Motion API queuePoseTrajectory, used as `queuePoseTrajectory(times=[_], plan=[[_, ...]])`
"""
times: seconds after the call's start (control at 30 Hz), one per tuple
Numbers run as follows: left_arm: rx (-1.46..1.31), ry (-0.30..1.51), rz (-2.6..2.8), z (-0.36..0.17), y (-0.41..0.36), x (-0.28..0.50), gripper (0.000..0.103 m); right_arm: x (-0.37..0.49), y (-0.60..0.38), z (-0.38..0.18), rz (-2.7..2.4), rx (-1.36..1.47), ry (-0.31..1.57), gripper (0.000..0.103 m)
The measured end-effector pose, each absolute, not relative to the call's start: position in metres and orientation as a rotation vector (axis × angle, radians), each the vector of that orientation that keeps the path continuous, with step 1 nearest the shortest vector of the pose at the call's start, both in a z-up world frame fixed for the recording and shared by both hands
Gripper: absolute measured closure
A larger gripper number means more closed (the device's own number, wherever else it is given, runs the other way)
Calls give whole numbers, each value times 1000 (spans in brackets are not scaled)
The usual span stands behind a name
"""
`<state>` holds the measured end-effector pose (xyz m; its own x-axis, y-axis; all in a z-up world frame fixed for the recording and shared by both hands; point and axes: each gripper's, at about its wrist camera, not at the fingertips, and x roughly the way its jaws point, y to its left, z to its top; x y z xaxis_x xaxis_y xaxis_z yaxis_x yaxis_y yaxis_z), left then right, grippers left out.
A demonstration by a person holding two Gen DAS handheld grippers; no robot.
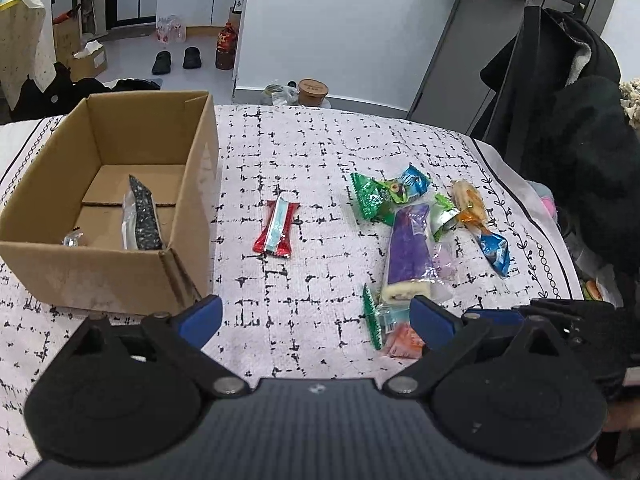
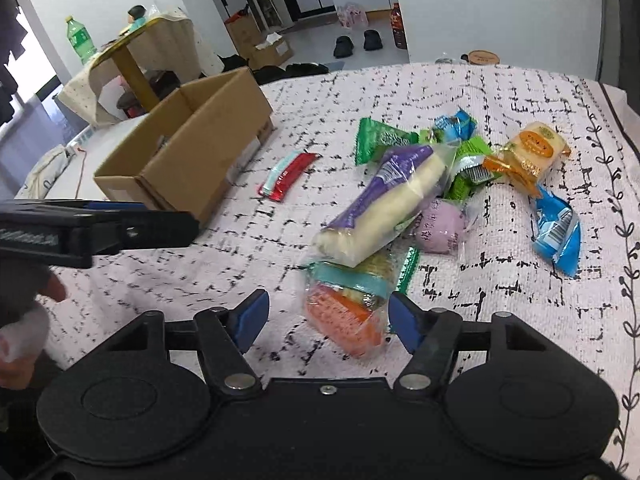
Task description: Organize snacks
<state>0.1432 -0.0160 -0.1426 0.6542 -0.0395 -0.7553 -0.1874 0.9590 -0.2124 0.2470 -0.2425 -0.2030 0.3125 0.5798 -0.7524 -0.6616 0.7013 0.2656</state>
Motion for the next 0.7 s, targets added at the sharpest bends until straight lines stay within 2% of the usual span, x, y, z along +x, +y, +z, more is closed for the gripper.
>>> queuePoseTrajectory(times=[0.2,0.27,0.33,0.7], plan=[[-291,875,91,-153,-14,143,4,251,-230,-219,808,-150,976,40],[-296,881,96,-156,-13,144,4,251,-228,-226,789,-173,999,51],[-295,884,99,-158,-13,146,4,251,-230,-225,775,-169,999,57],[-274,871,97,-164,-17,164,4,250,-261,-204,706,-115,960,61]])
